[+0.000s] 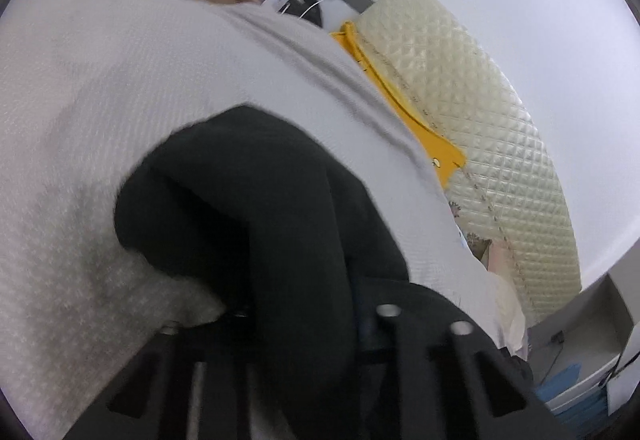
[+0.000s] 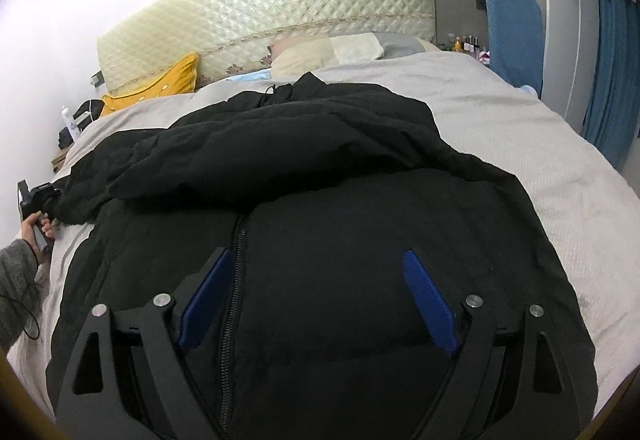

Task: Fold large clothes
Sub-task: 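Lift the sleeve with the left tool and swing it over the jacket body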

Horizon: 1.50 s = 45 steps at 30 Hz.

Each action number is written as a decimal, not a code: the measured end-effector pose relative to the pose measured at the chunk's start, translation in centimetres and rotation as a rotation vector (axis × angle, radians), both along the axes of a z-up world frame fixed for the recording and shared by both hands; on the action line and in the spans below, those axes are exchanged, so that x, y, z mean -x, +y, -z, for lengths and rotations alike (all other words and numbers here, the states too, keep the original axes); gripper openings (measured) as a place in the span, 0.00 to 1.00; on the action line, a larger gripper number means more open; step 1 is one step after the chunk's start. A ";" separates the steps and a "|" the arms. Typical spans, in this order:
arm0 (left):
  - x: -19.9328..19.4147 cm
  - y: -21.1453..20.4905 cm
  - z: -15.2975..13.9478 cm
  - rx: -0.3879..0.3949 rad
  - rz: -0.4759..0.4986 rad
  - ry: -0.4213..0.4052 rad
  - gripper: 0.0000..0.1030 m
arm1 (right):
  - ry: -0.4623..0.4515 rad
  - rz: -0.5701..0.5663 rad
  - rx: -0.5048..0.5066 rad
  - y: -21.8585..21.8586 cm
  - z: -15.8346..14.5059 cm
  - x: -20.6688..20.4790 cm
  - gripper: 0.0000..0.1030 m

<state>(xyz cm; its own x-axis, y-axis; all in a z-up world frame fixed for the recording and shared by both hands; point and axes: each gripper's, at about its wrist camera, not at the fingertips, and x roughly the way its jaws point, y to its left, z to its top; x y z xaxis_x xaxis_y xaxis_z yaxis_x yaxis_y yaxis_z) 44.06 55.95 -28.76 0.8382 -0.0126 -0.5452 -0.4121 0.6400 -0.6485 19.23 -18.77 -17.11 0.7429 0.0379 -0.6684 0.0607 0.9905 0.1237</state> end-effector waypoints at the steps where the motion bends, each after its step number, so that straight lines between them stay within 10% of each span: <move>1: 0.1 -0.5 -0.9 -0.031 0.002 0.015 0.15 | -0.005 -0.003 0.000 0.0 -0.2 0.1 0.84; 19: 7.6 -8.5 -18.2 -0.261 0.026 -0.020 0.10 | -0.129 -0.128 -0.004 -0.7 -4.6 4.1 0.84; 45: 13.8 -35.3 -39.3 -0.587 0.322 -0.169 0.06 | -0.265 -0.153 -0.030 -6.0 -8.4 10.2 1.00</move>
<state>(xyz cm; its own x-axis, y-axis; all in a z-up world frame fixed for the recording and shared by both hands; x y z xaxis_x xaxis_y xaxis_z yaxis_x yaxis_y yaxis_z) 30.21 20.70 10.51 0.9163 -0.0174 -0.4001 -0.0667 0.9785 -0.1954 9.00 -24.80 -8.67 0.8755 0.1796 -0.4487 -0.1272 0.9813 0.1444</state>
